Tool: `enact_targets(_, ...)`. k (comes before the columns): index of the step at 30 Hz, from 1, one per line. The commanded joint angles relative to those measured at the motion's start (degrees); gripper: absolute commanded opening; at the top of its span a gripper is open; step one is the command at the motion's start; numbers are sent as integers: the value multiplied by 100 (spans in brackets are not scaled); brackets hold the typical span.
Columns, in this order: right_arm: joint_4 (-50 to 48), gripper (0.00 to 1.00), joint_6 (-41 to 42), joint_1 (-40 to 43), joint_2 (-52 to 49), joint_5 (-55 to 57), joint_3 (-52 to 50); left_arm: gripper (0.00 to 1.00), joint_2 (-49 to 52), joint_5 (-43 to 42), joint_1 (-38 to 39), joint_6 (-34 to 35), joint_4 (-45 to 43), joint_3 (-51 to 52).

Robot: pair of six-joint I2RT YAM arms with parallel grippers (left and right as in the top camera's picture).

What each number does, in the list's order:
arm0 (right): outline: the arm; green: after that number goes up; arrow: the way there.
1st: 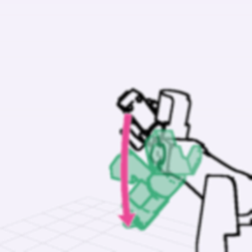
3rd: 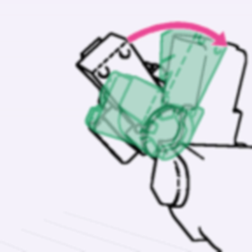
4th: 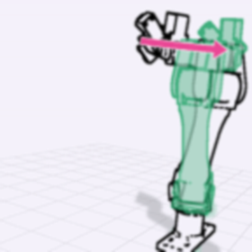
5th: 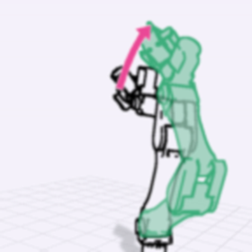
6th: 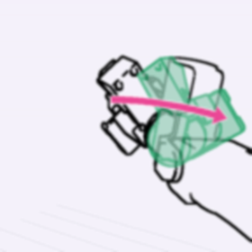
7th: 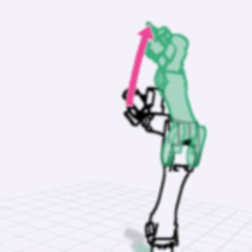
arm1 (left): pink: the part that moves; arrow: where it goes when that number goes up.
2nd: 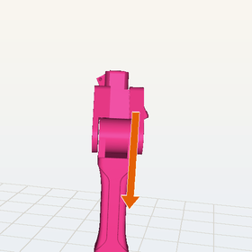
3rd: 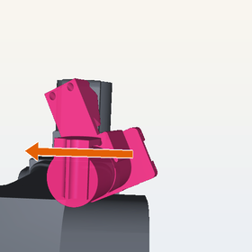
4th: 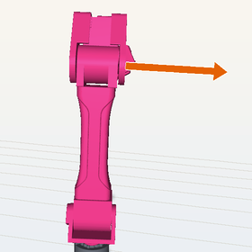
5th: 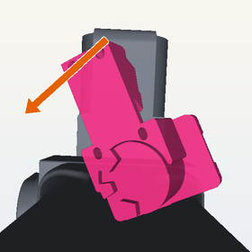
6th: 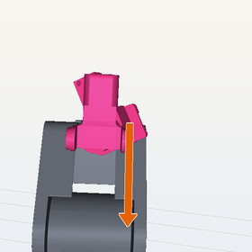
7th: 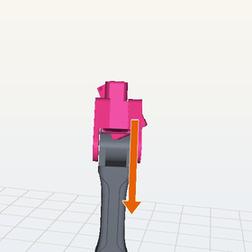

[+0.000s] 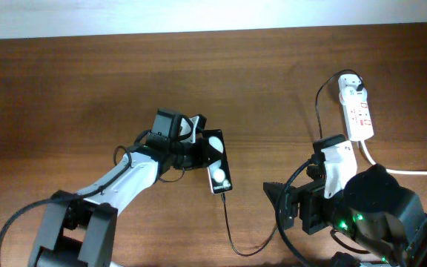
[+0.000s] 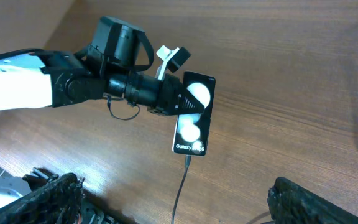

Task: Plug charger to phone and switch on socket
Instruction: 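Lower the connected phone onto the table with the left gripper and release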

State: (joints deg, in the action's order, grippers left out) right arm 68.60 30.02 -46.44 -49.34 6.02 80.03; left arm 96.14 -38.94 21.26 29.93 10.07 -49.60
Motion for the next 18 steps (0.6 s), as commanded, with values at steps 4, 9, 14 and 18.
enact_targets(4,-13,99,31,33,-4,68,66,0,402,280,-15,-140,-175,-37)
enact_targets(9,-13,99,28,31,-4,68,66,0,426,343,-13,-140,-188,-37)
enact_targets(14,-13,99,28,33,-4,70,66,0,426,579,-13,-179,-142,-37)
enact_targets(18,-13,99,31,33,-4,68,66,0,426,599,-13,-181,-138,-37)
